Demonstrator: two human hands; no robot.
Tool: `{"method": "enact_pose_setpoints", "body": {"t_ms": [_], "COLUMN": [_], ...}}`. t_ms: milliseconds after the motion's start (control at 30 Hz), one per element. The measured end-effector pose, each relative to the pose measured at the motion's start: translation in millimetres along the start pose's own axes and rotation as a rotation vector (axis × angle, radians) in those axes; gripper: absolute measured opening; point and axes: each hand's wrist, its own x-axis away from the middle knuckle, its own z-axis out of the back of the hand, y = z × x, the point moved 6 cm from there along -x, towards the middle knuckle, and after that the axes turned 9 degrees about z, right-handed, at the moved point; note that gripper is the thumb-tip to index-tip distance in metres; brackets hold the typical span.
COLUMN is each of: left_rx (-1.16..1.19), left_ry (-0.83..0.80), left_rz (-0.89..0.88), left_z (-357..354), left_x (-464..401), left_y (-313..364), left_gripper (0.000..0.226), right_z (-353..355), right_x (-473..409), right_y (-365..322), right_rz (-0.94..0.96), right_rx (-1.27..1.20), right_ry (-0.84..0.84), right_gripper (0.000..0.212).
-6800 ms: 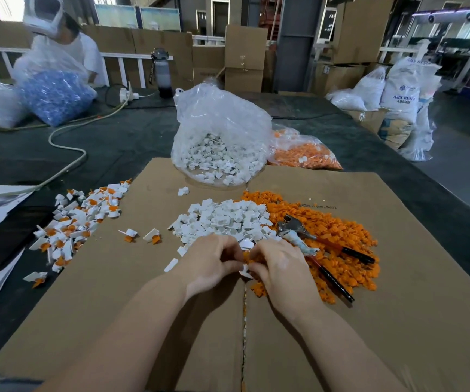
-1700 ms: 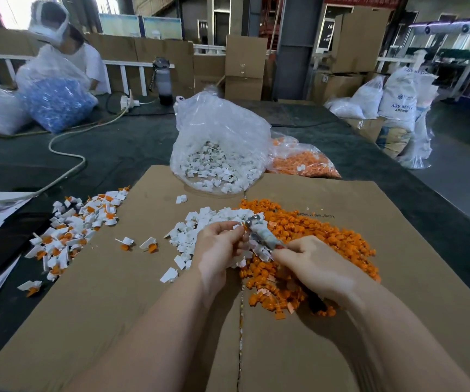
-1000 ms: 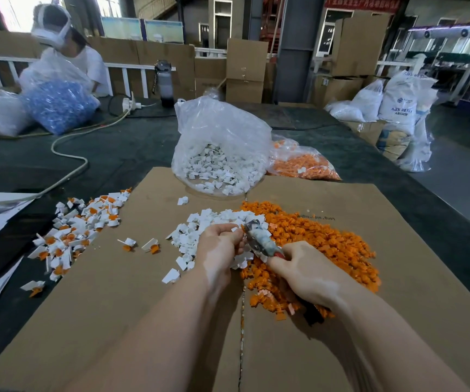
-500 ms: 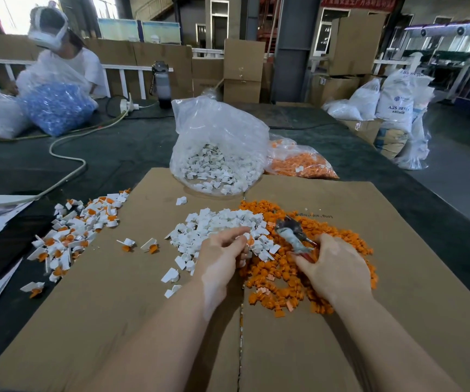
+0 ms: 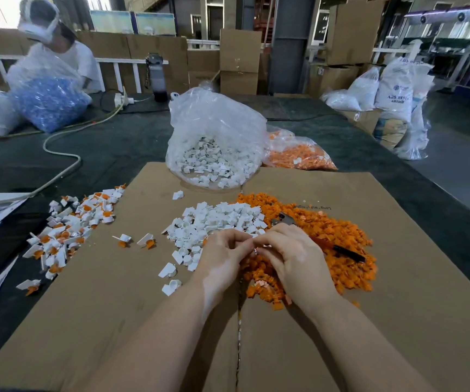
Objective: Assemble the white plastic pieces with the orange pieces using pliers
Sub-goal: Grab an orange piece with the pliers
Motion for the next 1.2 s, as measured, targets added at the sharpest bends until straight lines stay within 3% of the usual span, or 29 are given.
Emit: {"method": "enact_pose_setpoints", "body": {"t_ms": [167, 367, 467, 733, 833, 900, 967, 1067, 1200], "left_rx": [-0.058, -0.342, -0.490, -0.795, -0.836, -0.713, -0.655, -0.788, -0.975], "left_ry": [0.074, 0.582, 0.725, 0.736, 0.759, 0.647, 0.329, -0.167, -0.312], "left_rz": [0.007, -0.044, 0.010, 0.014, -0.080, -0.120, -0.054, 0.079, 0.176], "left_z": [15, 106, 143, 154, 146, 141, 131, 115, 110], "left_x": [2, -2, -4, -5, 1, 3, 0, 6, 10], "left_y": [-2, 6, -2, -17, -7, 1, 3, 3, -3], "left_gripper": [0.013, 0.009, 0.015, 0.023, 0.021, 0.008, 0.015, 0.019, 0.019], "right_z": [-2, 0, -2, -14, -18, -20, -22, -25, -32], "right_x": [-1, 12, 15, 16, 14, 13, 12, 9, 9], "right_y": [-5, 4, 5, 5, 1, -1, -1, 0, 2], "right_rz": [0.007, -0.125, -0.139, -0.165, -0.136, -0.121, -0.108, -0.069, -0.065], "right_rx": [0.021, 0.001, 0.020, 0.023, -0.001, -0.025, -0.068, -0.104, -0.062], "right_ry": [-0.007, 0.060, 0.062, -0.018, -0.063, -0.127, -0.218, -0.361, -0.530], "right_gripper": [0.011, 0.014, 0.012, 0.015, 0.015, 0.014, 0.012, 0.018, 0.024]}}
